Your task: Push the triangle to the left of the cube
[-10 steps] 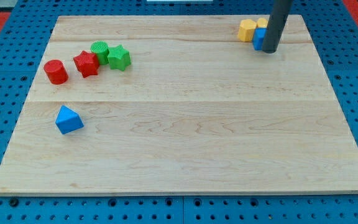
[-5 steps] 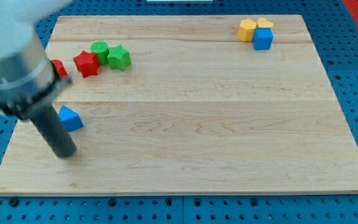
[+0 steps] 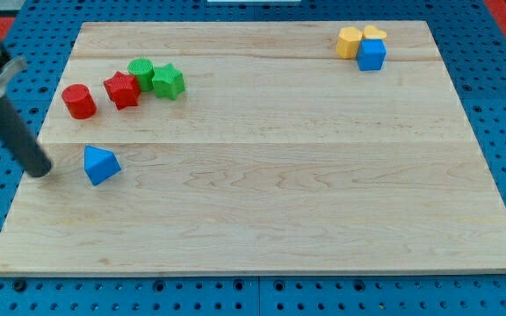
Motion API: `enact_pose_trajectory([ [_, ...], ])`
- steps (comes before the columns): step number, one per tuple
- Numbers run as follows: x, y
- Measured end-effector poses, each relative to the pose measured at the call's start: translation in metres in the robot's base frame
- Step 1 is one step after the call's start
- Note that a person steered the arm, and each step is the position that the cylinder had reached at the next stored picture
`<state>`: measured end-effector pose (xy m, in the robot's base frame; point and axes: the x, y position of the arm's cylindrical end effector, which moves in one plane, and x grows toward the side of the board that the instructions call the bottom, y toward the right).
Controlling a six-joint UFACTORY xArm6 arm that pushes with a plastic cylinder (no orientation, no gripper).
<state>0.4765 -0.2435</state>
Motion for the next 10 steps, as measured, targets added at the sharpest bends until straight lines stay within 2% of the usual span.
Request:
enact_pose_trajectory([
  [1,0.015,0.114],
  [2,0.003,0.221],
  [4,0.052,0.274],
  [5,0.008,0.349],
  [6,-0.053,0.361],
  [7,0.021,0.392],
  [8,0.024,0.356],
  [9,-0.019,0.323],
  [10,-0.083,0.338],
])
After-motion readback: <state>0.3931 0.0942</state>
